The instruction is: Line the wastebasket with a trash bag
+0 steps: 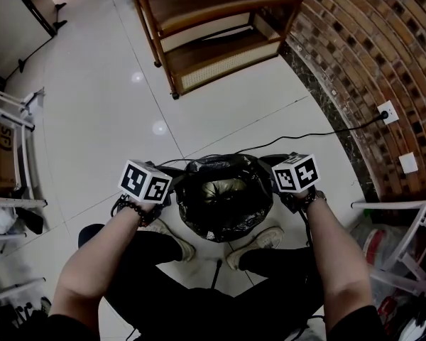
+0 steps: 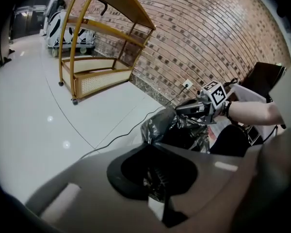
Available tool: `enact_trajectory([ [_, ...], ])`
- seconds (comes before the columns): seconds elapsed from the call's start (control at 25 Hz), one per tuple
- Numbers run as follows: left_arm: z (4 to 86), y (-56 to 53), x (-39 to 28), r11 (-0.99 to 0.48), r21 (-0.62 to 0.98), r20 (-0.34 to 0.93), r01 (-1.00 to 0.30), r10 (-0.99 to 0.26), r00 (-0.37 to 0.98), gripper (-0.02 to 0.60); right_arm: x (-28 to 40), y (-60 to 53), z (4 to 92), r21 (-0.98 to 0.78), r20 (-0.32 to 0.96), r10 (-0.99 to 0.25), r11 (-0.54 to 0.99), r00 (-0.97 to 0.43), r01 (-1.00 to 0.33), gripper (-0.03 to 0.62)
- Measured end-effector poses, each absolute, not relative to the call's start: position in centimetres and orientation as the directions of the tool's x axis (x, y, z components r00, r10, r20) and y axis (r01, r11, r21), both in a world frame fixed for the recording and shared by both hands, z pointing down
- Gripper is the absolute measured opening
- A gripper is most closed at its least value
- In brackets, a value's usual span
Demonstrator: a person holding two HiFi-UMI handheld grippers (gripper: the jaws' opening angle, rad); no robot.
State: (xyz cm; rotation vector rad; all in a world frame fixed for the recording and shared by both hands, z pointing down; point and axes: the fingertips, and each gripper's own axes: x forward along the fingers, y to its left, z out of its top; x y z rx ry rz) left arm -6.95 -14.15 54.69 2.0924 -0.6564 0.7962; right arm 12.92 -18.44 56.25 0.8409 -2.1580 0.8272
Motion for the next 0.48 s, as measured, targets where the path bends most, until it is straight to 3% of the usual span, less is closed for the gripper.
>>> enact_trajectory([
  [0.12, 55.1, -15.0, -7.6, -0.546, 0.455, 0.736, -0.704, -0.215, 0.642, 0.023, 13.1, -19.3, 56.2, -0.286, 0.749, -0.364, 0.577, -0.554, -0.765, 0.003],
  [0.28, 56.8, -15.2, -8.4, -0.515, 0.434, 0.773, -0.739, -0.209, 0.6, 0.14, 13.3, -19.5, 57.2, -0.261, 0.765, -0.382, 0.553, -0.519, -0.791, 0.003],
  [0.36, 57.5, -15.1, -8.6, -0.509, 0.431, 0.784, -0.746, -0.199, 0.588, 0.167, 13.6, -19.3, 58.1, -0.262, 0.782, -0.37, 0.535, -0.502, -0.803, 0.008],
  [0.48, 58.1, -15.0, -8.9, -0.494, 0.435, 0.788, -0.753, -0.195, 0.583, 0.203, 13.9, -18.6, 59.4, -0.29, 0.803, -0.332, 0.506, -0.494, -0.812, 0.077],
])
